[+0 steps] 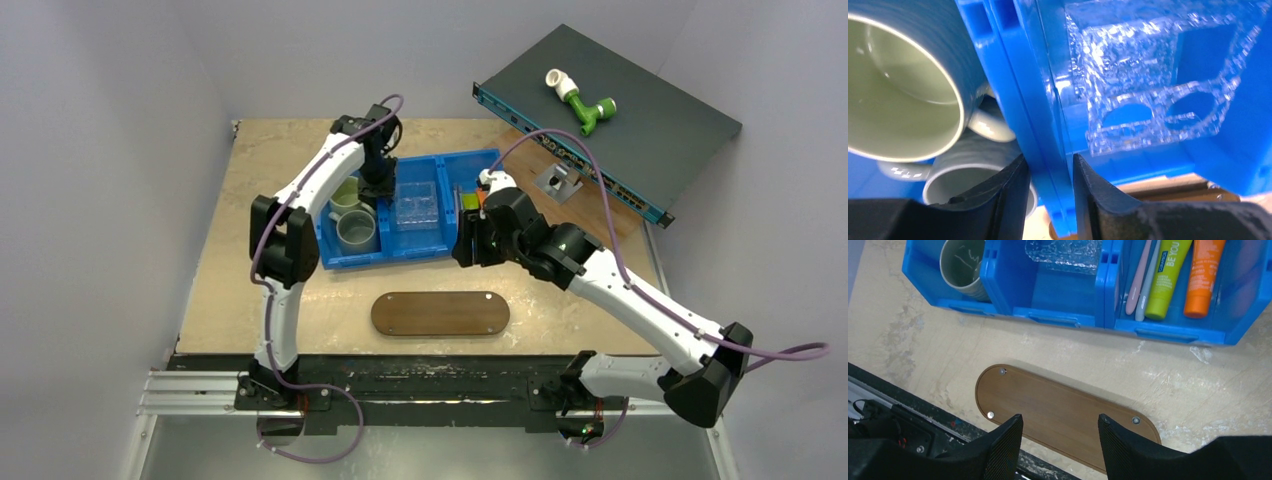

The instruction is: Prepare toiletry sets of a toothbrush and toothpaste on the tray

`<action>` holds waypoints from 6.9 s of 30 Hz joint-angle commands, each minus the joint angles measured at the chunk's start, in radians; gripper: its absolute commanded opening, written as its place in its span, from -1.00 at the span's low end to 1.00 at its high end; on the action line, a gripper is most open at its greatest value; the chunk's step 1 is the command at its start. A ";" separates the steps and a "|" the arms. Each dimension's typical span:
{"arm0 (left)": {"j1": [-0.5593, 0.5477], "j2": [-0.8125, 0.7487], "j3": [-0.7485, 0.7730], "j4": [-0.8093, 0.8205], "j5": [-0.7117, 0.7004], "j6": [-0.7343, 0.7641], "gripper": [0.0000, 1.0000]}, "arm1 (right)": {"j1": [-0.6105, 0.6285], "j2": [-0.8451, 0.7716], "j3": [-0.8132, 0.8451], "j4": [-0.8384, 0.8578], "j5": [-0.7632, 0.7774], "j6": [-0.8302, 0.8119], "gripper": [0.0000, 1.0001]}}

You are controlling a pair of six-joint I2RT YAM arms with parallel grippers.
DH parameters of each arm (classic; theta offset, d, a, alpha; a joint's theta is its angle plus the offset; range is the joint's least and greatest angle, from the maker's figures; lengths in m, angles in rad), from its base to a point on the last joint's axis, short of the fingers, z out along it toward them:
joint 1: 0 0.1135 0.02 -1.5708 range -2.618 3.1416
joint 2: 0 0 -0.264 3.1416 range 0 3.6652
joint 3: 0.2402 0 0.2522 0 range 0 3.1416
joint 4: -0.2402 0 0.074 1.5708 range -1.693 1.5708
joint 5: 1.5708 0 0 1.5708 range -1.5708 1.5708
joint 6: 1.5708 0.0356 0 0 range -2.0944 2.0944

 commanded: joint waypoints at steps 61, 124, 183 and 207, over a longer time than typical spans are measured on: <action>-0.015 -1.623 -1.062 0.228 -0.114 0.048 1.00 | 0.191 1.104 1.093 -0.036 -0.095 -0.234 0.01; -0.015 -1.736 -1.157 0.243 -0.192 0.020 1.00 | 0.213 0.928 1.065 0.115 -0.010 -0.354 -1.00; -0.015 -1.815 -1.149 0.207 -0.355 -0.023 1.00 | 0.449 0.430 0.207 0.212 -0.248 -0.782 -1.00; -0.015 -1.817 -1.151 0.213 -0.344 -0.020 1.00 | 0.450 0.514 0.228 0.190 -0.225 -0.763 -1.00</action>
